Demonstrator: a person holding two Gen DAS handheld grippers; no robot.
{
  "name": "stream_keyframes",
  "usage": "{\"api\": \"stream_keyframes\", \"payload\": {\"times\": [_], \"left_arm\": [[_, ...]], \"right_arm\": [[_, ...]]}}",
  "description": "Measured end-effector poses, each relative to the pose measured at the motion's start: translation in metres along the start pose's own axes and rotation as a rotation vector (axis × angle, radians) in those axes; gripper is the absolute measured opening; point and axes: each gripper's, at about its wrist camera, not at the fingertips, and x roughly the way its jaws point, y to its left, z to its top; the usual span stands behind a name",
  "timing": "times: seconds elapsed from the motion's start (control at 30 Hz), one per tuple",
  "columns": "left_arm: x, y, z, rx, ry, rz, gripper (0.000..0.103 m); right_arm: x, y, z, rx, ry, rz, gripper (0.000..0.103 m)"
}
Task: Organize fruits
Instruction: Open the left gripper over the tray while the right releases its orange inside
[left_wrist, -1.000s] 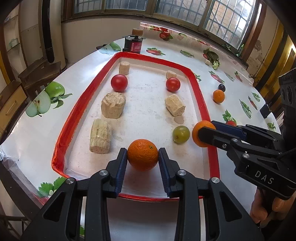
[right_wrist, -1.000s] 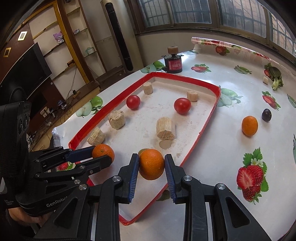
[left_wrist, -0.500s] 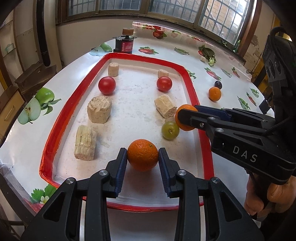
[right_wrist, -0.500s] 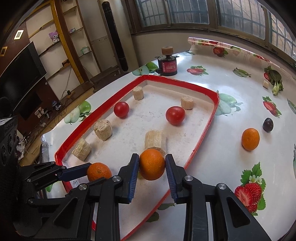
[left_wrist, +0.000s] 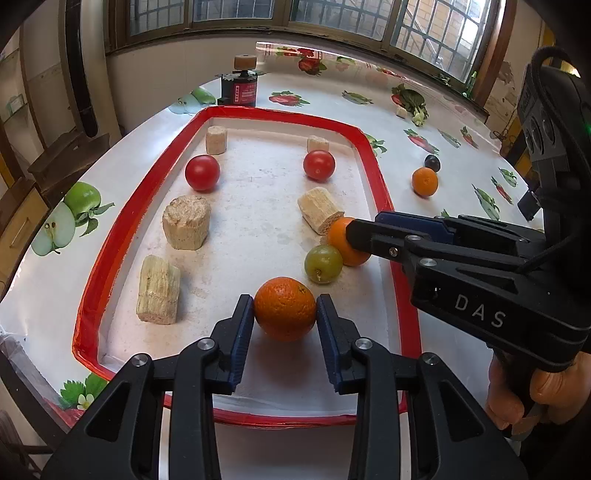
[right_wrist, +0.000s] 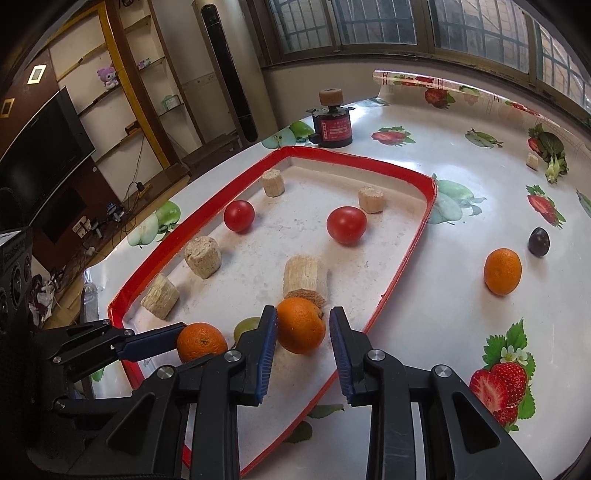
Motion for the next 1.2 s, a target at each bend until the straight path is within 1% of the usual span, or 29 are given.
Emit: {"api": "stream_keyframes", "payload": {"times": [0.13,0.33,0.37,0.4,0.47,0.53,0.73,0.93,1.2], "left_arm": [[0.000,0.000,-0.001,0.000,0.013,-0.005,0.033],[-0.002,-0.003,-0.002,0.007,0.020,0.021,0.033],[-0.003,-0.004,-0.002,0.007,0.018,0.030,0.036],[-0.004,-0.005,-0.002,0.008,0.017,0.040,0.043],[-0.008,-0.006,-0.002,0.011,-0.001,0.053,0.047],[-0.013,-0.008,-0.002,0.020,-0.016,0.077,0.048],[-0.026,-0.011,0.001,0.021,-0.055,0.106,0.048],[-0.037,-0.018,0.005,0.031,-0.082,0.111,0.048],[-0.048,-0.036,0.008,0.064,-0.106,0.105,0.048]], "right_arm": [[-0.001,-0.001,0.001,0.005,-0.003,0.005,0.031],[-0.012,-0.003,0.001,0.017,-0.021,0.018,0.032],[-0.014,-0.003,0.001,0.018,-0.024,0.019,0.032],[-0.017,-0.003,0.001,0.019,-0.029,0.021,0.032],[-0.023,-0.004,0.000,0.020,-0.038,0.022,0.032],[-0.030,-0.004,-0.001,0.021,-0.047,0.020,0.032],[-0.050,-0.012,-0.008,0.032,-0.070,0.010,0.032],[-0.078,-0.027,-0.018,0.051,-0.101,-0.019,0.032],[-0.106,-0.055,-0.034,0.084,-0.122,-0.075,0.037]]}}
